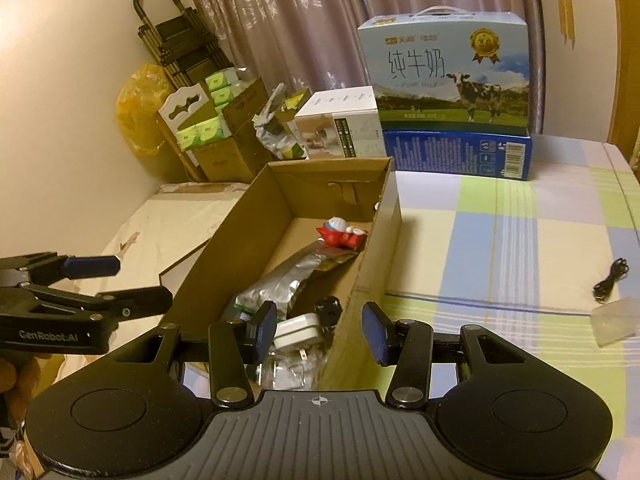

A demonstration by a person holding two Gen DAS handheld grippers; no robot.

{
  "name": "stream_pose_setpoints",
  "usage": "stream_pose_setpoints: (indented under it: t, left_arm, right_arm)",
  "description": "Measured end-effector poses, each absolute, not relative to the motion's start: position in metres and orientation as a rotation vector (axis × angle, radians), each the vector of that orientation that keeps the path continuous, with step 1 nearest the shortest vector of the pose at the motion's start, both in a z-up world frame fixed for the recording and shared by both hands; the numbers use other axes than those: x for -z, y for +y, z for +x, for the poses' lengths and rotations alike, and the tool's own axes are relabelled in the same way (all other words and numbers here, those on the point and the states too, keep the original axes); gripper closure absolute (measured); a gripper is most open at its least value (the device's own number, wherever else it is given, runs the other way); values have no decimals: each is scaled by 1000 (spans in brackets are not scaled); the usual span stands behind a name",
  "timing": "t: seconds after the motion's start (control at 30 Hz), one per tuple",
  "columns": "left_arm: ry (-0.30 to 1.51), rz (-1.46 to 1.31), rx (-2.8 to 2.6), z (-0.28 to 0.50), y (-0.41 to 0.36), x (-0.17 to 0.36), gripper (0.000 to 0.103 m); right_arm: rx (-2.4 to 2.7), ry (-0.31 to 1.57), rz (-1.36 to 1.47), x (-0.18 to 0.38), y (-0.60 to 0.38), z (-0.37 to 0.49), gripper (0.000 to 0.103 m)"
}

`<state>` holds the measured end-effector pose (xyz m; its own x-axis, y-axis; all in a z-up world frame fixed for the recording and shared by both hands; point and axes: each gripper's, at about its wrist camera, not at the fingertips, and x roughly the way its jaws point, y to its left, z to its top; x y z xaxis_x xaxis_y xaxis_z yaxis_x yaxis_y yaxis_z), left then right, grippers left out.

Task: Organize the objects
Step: 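Move both tools back over the clear cup and black cable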

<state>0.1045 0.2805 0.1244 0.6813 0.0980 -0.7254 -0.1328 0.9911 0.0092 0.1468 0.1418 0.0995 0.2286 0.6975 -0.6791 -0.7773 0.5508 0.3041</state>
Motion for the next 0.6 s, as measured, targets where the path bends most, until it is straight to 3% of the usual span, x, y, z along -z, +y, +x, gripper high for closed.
stream_pose_setpoints:
  t: [0.23, 0.4, 0.6]
  left_arm:
    - [772, 0, -109, 88, 247, -140, 4]
    - [746, 14, -74, 80, 218, -148, 1]
    - [723, 11, -28, 79, 178, -150, 1]
  right_arm:
    - [-995, 846, -105, -110, 106, 140, 57]
    - [-961, 814, -92, -114, 71, 138, 47]
    - [-894, 808, -60, -111, 19, 148, 42]
